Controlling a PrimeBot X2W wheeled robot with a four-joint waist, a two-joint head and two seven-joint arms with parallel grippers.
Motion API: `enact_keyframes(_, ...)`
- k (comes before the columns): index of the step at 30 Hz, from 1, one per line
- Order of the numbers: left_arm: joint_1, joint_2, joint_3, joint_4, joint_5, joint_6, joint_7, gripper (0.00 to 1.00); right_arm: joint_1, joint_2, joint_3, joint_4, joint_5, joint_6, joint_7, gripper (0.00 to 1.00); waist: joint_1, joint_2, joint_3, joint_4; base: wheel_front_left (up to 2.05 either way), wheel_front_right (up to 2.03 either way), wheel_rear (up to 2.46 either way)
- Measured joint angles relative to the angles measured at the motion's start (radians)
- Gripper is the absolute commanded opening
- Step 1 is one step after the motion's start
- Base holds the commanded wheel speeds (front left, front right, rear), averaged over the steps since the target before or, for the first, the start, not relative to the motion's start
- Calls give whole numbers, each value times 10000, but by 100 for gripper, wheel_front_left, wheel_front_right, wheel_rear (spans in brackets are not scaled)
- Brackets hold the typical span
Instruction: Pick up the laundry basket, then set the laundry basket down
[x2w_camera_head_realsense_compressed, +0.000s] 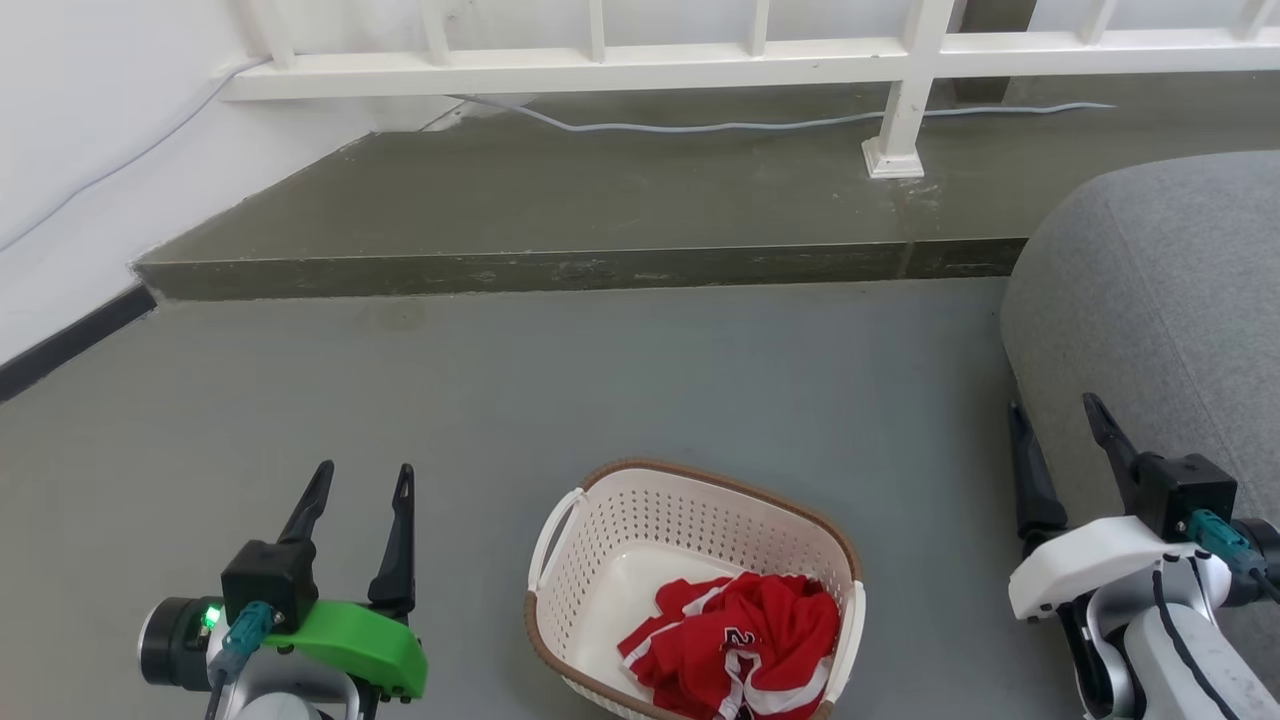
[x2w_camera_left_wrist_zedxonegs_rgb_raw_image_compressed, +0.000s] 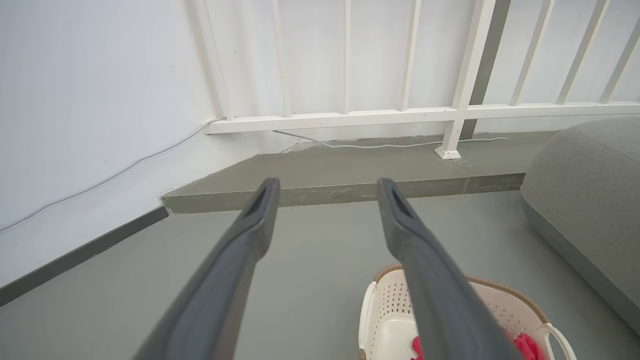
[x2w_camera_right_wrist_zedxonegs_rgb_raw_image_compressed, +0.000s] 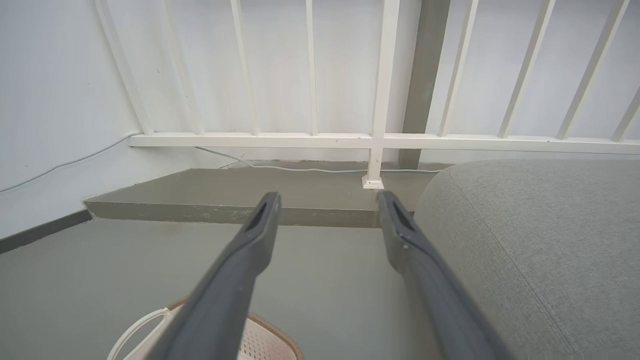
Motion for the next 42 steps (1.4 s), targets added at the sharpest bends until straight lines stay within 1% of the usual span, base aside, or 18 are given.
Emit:
enact_keyframes(5,-21,-6,2,52,0,0,0,100,65,125,-44,-4,0,0,0,100,0,0,9,3,0,0,0)
enact_keyframes(15,-213,-6,-2,111,19,0,0,100,70,128,-146,-44,0,2,0,100,0,0,120,20,0,0,0)
enact_keyframes(23,-391,-10,13,4,35,0,0,100,66,151,-249,-240,-2,10,0,100,0,0,465,24,0,0,0)
enact_keyframes(32,-677,-52,52,-259,63,0,0,100,-106,221,-347,-600,-2,17,0,100,0,0,1249,-18,0,0,0)
enact_keyframes(34,-831,-82,56,-322,63,0,0,100,-204,221,-370,-702,-2,92,-2,100,0,0,1483,-36,0,0,0)
enact_keyframes(42,-1301,-222,10,-337,61,-8,0,100,-512,320,-374,-819,0,107,-21,100,0,0,2519,-132,0,0,0)
